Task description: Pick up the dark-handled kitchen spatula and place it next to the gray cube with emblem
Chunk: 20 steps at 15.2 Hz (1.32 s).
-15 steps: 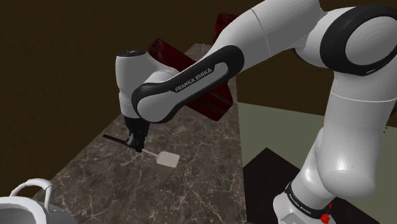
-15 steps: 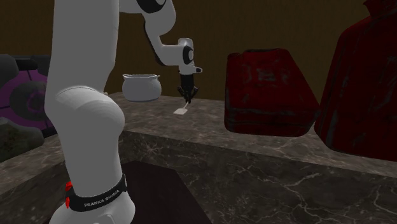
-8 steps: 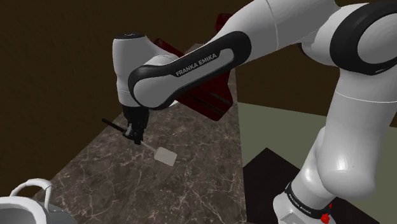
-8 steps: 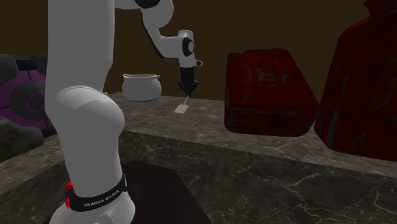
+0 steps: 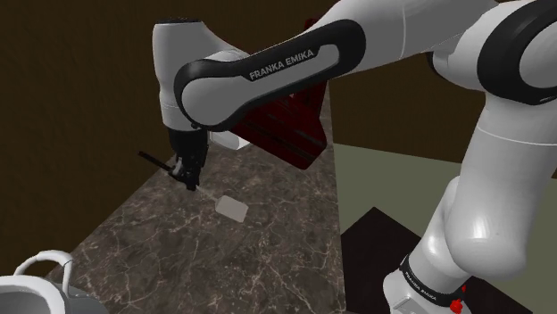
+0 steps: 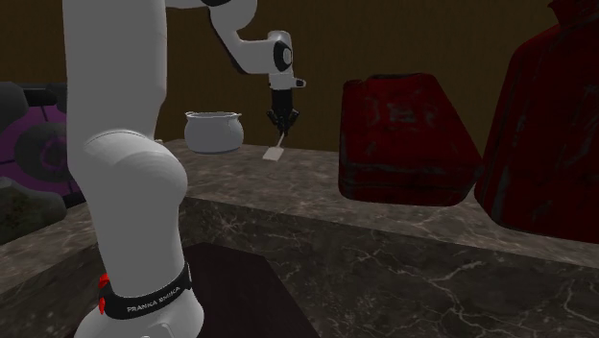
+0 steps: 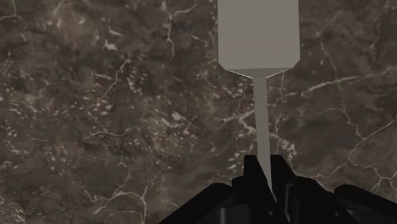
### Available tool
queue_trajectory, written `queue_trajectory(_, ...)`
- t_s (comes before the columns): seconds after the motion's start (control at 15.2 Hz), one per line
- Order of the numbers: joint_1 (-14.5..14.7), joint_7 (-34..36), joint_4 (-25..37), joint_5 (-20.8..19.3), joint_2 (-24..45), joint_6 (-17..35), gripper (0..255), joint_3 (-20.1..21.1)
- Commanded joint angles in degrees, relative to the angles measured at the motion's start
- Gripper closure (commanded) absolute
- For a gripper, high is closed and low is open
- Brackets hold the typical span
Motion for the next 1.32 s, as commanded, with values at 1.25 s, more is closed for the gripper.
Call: queue_trajectory(1.25,0.10,-0.85,13.80,1.17,-1.91,-15.56,255,0.38)
